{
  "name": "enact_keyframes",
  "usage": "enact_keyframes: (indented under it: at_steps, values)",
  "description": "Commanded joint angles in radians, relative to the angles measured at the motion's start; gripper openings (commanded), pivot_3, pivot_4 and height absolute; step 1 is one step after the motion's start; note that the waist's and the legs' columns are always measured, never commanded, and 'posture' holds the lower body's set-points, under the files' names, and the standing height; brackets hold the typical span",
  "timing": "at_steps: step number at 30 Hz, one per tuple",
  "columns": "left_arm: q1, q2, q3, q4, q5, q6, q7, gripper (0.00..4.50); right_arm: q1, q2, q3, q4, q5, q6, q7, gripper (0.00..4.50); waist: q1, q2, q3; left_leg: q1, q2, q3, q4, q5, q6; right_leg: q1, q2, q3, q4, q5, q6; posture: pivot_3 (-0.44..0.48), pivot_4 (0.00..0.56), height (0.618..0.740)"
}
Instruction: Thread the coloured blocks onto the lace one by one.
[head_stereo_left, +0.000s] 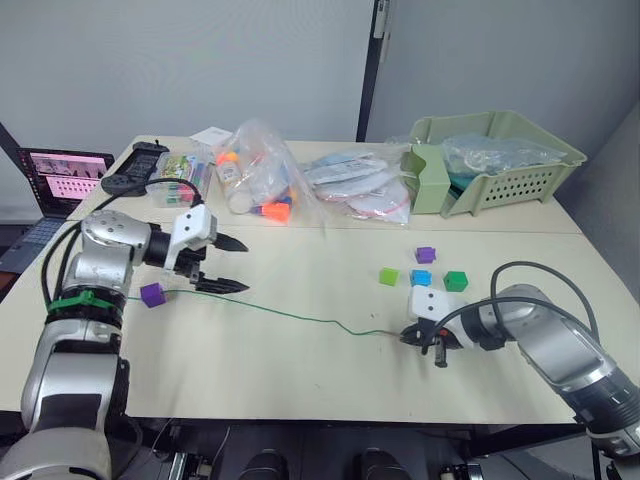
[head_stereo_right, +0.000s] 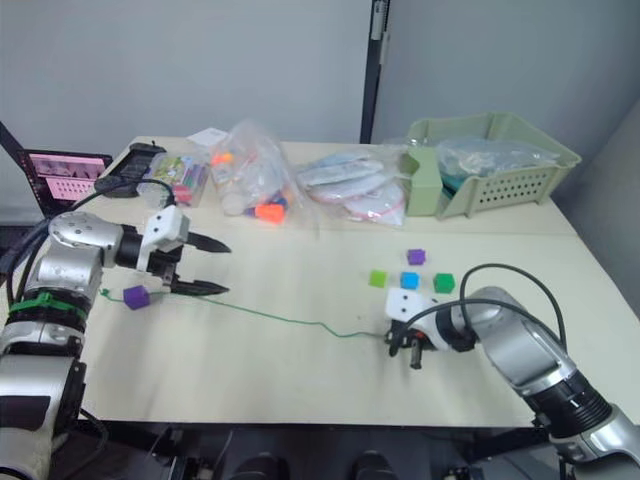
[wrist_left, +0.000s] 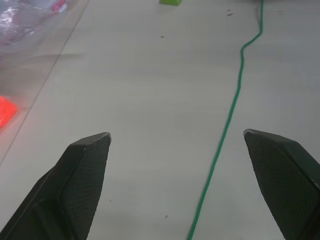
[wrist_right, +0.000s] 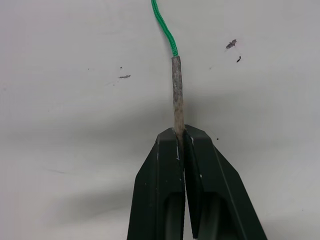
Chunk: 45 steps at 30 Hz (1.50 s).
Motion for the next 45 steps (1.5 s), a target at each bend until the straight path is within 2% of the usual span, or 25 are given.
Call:
enact_keyframes:
  at_steps: [1, 5, 12, 16, 26, 27, 29, 31, 44, 45]
  values:
    - [0.056, -0.042, -0.036, -0.196, -0.049, 0.099, 0.008, 4.48, -0.024, 0.021, 0.005, -0.046, -0.002, 0.017, -0.007, 0.0, 0.003, 0.0, 0.0, 0.0, 0.0, 0.0, 0.0, 0.0, 0.0, 0.0, 0.0, 0.0, 0.0, 0.0, 0.0, 0.0, 0.15, 0.737]
    - [0.137, -0.139, -0.096, -0.373, -0.073, 0.191, 0.067, 4.48, -0.058, 0.055, 0.031, -0.052, -0.009, 0.04, -0.01, 0.0, 0.005, 0.0, 0.0, 0.0, 0.0, 0.0, 0.002, 0.0, 0.0, 0.001, 0.0, 0.0, 0.0, 0.0, 0.0, 0.0, 0.15, 0.737]
    - [0.194, -0.28, -0.202, -0.509, -0.065, 0.248, 0.16, 4.48, -0.076, 0.075, 0.049, -0.093, 0.002, 0.088, -0.002, 0.0, 0.011, 0.0, 0.0, -0.001, -0.001, -0.001, 0.003, 0.0, 0.0, 0.001, 0.0, 0.0, 0.0, 0.0, 0.0, 0.0, 0.15, 0.737]
    - [0.182, -0.32, -0.253, -0.441, -0.007, 0.218, 0.22, 4.48, -0.075, 0.073, 0.045, -0.106, 0.005, 0.099, -0.003, 0.0, 0.009, 0.0, 0.0, -0.001, -0.001, -0.001, 0.003, 0.0, 0.0, 0.001, 0.0, 0.0, 0.0, 0.0, 0.0, 0.0, 0.15, 0.737]
    - [0.153, -0.387, -0.323, -0.368, 0.016, 0.186, 0.241, 4.48, -0.07, 0.065, 0.039, -0.122, 0.013, 0.116, -0.007, 0.0, 0.01, 0.0, 0.0, -0.001, -0.001, -0.001, 0.003, 0.0, 0.0, 0.001, 0.0, 0.0, -0.001, 0.0, 0.0, 0.0, 0.15, 0.737]
    - [0.152, -0.392, -0.325, -0.365, 0.013, 0.19, 0.241, 4.06, -0.069, 0.065, 0.039, -0.123, 0.014, 0.118, -0.008, 0.0, 0.01, 0.0, 0.0, -0.001, -0.001, -0.001, 0.003, 0.0, 0.0, 0.001, 0.0, 0.0, 0.0, 0.0, 0.0, 0.0, 0.15, 0.737]
    - [0.15, -0.396, -0.329, -0.362, 0.01, 0.192, 0.241, 3.68, -0.068, 0.065, 0.038, -0.125, 0.015, 0.12, -0.009, 0.0, 0.01, 0.0, 0.0, -0.001, -0.001, -0.001, 0.003, 0.0, 0.0, 0.001, 0.0, 0.0, 0.0, 0.0, 0.0, 0.0, 0.15, 0.737]
    - [0.15, -0.392, -0.334, -0.356, 0.023, 0.182, 0.251, 3.04, -0.068, 0.064, 0.038, -0.126, 0.017, 0.121, -0.01, 0.0, 0.01, 0.0, 0.0, -0.001, -0.001, -0.001, 0.003, 0.0, 0.0, 0.001, 0.0, 0.0, 0.0, 0.0, 0.0, 0.0, 0.15, 0.737]
    - [0.142, -0.411, -0.33, -0.339, 0.019, 0.191, 0.28, 3.04, -0.067, 0.063, 0.039, -0.122, 0.024, 0.119, -0.021, 0.0, 0.01, 0.0, 0.0, -0.001, -0.001, -0.001, 0.003, 0.0, 0.0, 0.001, 0.0, 0.0, 0.0, 0.0, 0.0, 0.0, 0.15, 0.737]
    - [0.14, -0.412, -0.33, -0.335, 0.018, 0.191, 0.279, 2.51, -0.069, 0.063, 0.039, -0.122, 0.025, 0.121, -0.022, 0.0, 0.01, 0.0, 0.0, -0.001, -0.001, -0.001, 0.003, 0.0, 0.0, 0.001, 0.0, 0.0, 0.0, 0.0, 0.0, 0.0, 0.15, 0.737]
